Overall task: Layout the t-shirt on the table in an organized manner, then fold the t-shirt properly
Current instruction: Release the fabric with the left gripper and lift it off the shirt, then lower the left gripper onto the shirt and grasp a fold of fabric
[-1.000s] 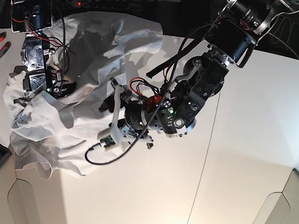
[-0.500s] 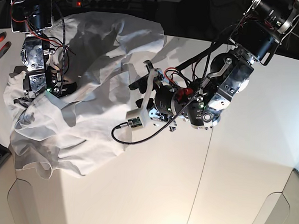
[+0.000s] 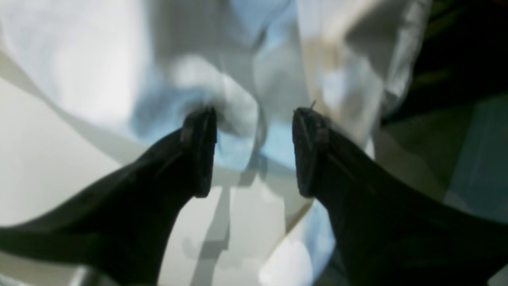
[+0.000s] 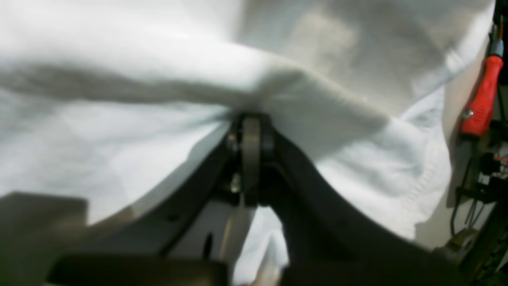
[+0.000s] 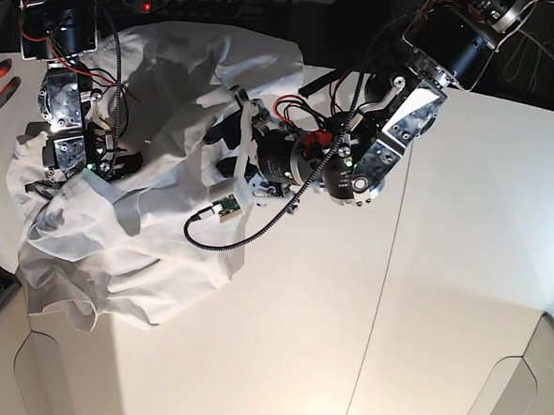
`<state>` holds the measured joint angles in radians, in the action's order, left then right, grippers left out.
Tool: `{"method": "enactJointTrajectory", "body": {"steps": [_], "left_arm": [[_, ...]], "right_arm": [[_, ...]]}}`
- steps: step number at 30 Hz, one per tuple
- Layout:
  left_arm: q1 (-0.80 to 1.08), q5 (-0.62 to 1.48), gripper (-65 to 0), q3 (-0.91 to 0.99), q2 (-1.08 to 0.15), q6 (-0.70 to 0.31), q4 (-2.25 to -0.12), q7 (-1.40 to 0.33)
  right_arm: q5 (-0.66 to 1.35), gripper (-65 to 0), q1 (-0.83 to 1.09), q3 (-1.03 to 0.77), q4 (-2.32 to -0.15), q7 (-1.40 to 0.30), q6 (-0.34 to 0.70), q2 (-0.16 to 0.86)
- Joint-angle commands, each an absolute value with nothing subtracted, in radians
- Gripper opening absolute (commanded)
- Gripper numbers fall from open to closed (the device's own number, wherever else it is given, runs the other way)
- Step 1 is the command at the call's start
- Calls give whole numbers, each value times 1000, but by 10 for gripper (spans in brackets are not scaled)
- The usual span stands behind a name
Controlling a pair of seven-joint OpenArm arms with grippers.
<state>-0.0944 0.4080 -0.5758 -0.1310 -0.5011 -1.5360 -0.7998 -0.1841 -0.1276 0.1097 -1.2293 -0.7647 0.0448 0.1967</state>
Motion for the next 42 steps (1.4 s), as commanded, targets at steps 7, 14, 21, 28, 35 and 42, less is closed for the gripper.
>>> {"method": "enactJointTrajectory", "body": {"steps": [7,14,21,28,35,42], "left_arm": [[-113,211,-305,-574,-19,-328,-1554,-664],[-117,129,-306,-574,5,-253,-1554,-608],[-122,114,-602,-574,5,-261,-1554,-593],[-140,56,-650,-574,2,-307,-1552,-586],[-286,18,-650,-574,-1,-285,-1542,-586],[-347,33,-650,-574,-22,-374,-1535,-668]], "right_arm": [[-139,-650,-121,112,-1220,-807,85,191],[-139,-650,-121,112,-1220,-807,85,191],[-139,-650,-121,112,-1220,-804,85,191],[-139,-650,-121,112,-1220,-804,85,191],[-139,-650,-121,112,-1220,-804,85,191],[-139,-650,-121,112,-1220,-804,85,191]]}}
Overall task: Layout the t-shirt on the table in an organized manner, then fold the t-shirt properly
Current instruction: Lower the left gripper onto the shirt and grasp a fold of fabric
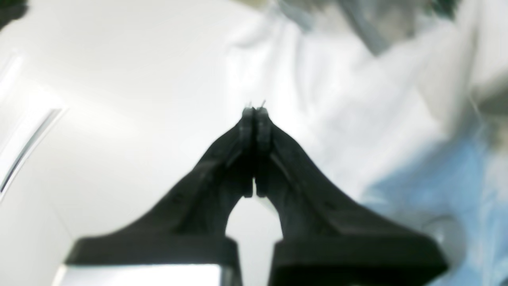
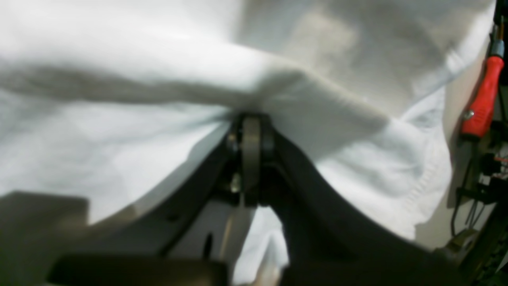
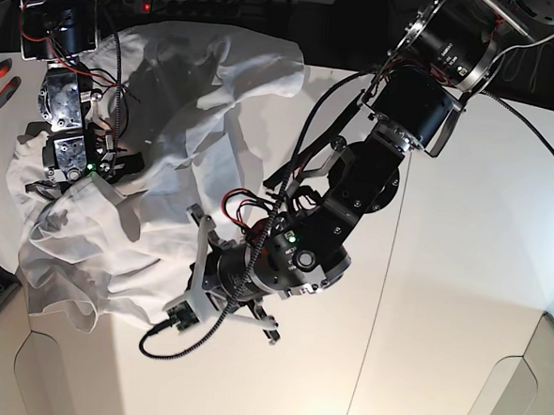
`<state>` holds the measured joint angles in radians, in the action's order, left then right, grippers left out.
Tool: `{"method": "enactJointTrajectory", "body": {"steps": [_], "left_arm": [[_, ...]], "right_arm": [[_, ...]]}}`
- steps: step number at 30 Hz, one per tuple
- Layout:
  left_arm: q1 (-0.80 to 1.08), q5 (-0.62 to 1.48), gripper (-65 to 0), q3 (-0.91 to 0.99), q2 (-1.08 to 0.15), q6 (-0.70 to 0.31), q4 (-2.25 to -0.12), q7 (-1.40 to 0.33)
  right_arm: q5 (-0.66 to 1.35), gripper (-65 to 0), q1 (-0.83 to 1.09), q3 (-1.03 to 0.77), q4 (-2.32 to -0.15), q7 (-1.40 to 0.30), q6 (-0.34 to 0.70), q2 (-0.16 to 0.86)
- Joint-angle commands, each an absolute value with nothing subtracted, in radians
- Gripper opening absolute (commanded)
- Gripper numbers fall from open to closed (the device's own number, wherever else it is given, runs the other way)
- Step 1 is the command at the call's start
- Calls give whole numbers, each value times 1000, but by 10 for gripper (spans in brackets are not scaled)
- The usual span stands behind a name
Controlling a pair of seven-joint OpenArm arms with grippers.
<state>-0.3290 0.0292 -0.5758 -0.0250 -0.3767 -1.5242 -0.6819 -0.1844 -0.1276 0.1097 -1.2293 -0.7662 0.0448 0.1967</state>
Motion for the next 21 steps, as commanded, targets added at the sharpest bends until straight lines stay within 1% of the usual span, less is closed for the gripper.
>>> {"method": "enactJointTrajectory", "body": {"steps": [1,3,4,5,6,8,10,15,19,21], "left_arm": [[-343,64,-650,-574,-39,-404,-1531,-691],[-334,124,-453,-574,-83,-435,-1508,-706],[-332,135,-370,-574,-109,-434,-1487,-708],[-332,145,-315,-574,-137,-434,-1460,-709],[-332,160,-292,-574,-164,-425,-1427,-715],[-331,201,-291,-574,-215,-408,-1359,-741],[-325,265,-291,-574,-262,-417,-1296,-750],[-263,426,-291,-574,-333,-556,-1255,-760],[-217,614,-291,-574,-332,-698,-1256,-810],[-202,699,-291,-574,-329,-698,-1259,-822]], "right_arm": [[-139,-650,-121,112,-1220,-804,85,191],[-139,-650,-121,112,-1220,-804,85,191],[-139,-650,-121,112,-1220,-804,85,191],[-139,-650,-121,112,-1220,-804,85,191],[-139,-650,-121,112,-1220,-804,85,191],[-139,-650,-121,112,-1220,-804,85,191],[-139,-650,-121,112,-1220,-803,85,191],[-139,-650,-121,112,-1220,-791,85,191],[-139,-650,-121,112,-1220,-789,85,191],[-139,-650,-121,112,-1220,-789,85,191]]}}
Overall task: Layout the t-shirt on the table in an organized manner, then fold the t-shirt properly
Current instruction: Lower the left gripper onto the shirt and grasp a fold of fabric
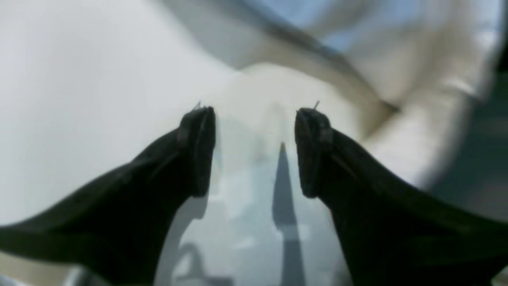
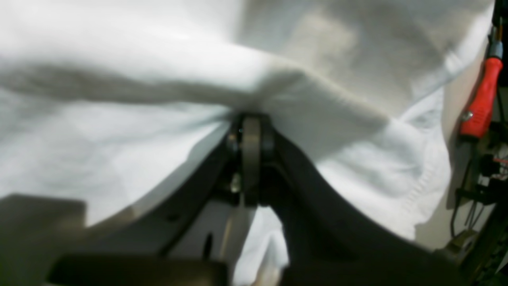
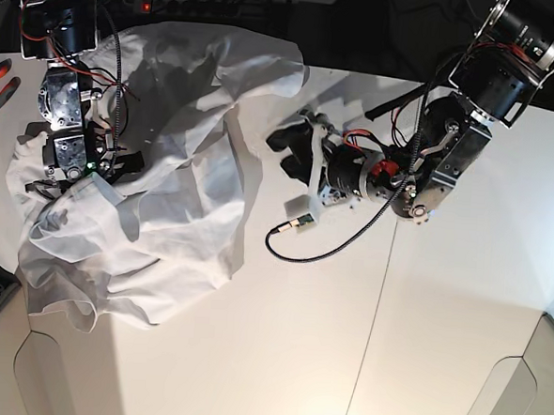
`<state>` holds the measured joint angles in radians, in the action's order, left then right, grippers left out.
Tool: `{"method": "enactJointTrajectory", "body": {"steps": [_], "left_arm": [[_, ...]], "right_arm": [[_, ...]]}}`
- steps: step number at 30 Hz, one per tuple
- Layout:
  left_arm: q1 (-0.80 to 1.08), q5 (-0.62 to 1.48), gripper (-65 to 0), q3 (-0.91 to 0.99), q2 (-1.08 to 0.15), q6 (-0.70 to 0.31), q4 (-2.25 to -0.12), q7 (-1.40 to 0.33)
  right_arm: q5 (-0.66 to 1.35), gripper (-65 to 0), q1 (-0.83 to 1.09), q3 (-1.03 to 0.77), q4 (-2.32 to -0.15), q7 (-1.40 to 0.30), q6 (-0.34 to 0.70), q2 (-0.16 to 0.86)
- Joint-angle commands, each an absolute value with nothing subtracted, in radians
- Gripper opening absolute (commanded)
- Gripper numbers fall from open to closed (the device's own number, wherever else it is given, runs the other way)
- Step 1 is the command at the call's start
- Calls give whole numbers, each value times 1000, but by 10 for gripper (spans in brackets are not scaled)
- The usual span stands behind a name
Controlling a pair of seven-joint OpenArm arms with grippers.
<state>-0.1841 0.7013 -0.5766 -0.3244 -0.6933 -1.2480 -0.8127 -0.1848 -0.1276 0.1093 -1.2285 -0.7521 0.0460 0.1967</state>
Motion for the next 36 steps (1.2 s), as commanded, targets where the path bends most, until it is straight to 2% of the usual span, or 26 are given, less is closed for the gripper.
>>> {"method": "enactJointTrajectory", "body": {"steps": [1,8,13,20,23,28,31,36], "left_arm": [[-194,727,-291,-574,-329,-698,-1265,-821],[-174,744,-291,-573,-321,-698,-1341,-819],[-128,738,-291,-496,-236,-698,-1375,-780],[-73,520,-291,-441,-96,-698,-1375,-677],[-76,404,-291,-441,-78,-626,-1375,-608],[-78,193,-291,-441,-78,-428,-1375,-509],[-78,155,-291,-441,-78,-383,-1375,-490],[-78,156,-291,-441,-75,-377,-1375,-474]], "right_arm": [[-139,-650,-121,112,-1220,-789,85,191],[-139,-650,-121,112,-1220,-784,85,191],[-139,-650,-121,112,-1220,-785,85,191],[-139,-650,-121,112,-1220,-785,85,191],[-139,-650,-121,112,-1220,-785,85,191],[-139,-650,-121,112,-1220,-784,85,191],[-139,-650,-121,112,-1220,-775,85,191],[-139,-650,-121,112,-1220,-762,85,191]]}}
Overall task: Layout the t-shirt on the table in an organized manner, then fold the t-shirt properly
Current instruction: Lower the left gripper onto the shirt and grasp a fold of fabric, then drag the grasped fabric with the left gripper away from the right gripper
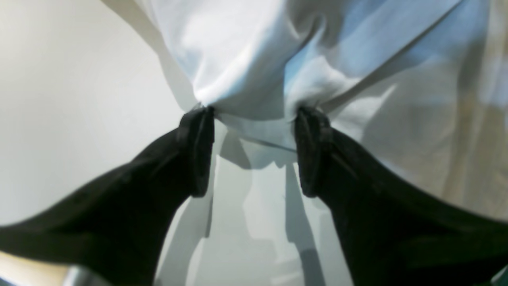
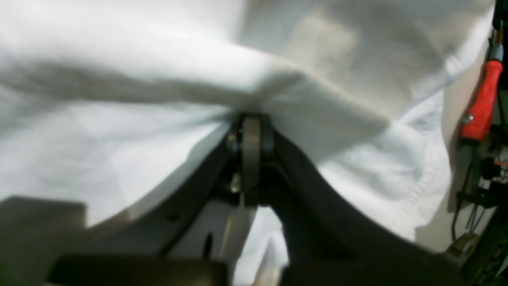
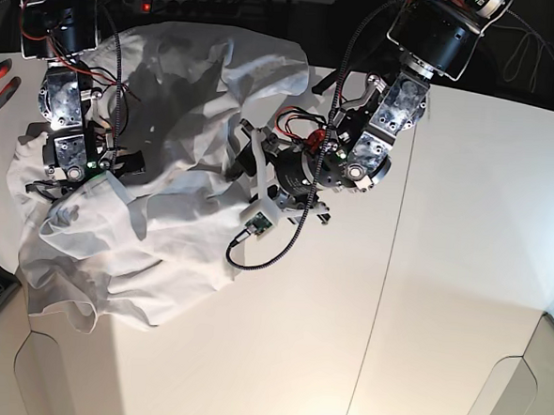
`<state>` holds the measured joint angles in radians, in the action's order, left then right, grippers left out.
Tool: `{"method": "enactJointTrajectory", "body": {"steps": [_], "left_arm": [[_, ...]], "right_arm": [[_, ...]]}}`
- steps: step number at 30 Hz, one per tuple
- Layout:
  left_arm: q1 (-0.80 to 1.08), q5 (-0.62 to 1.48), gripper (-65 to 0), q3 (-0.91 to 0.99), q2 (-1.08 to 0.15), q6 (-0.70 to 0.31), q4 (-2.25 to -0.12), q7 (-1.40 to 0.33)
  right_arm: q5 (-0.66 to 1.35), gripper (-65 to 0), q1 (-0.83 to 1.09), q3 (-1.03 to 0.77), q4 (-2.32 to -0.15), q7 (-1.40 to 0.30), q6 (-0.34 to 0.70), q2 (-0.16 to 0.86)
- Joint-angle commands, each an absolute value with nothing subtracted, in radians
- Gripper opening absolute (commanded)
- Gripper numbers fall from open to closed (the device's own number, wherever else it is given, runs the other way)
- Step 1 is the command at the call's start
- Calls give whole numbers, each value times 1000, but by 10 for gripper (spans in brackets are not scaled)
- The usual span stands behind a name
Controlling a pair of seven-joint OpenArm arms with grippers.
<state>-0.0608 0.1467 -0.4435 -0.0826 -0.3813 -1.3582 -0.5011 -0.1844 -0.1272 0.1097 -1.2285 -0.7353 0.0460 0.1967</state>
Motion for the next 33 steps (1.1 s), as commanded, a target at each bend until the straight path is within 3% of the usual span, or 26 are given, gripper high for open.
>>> {"method": "enactJointTrajectory", "body": {"steps": [1,14,16,21,33], "left_arm": [[-78,156,-291,-441,-71,-376,-1375,-467],[-83,152,-303,-441,5,-374,-1375,-451],[-83,152,-366,-441,5,-373,-1375,-440],[-83,145,-650,-441,5,-374,-1372,-376],[-257,36,-650,-441,2,-309,-1372,-345]], "right_arm": [[-138,-650,-121,112,-1220,-762,85,191],[-138,-650,-121,112,-1220,-763,85,191],[-138,-650,-121,112,-1220,-762,85,191],[-138,-650,-121,112,-1220,-763,85,191],[-138,-650,-121,112,-1220,-763,85,191]]}}
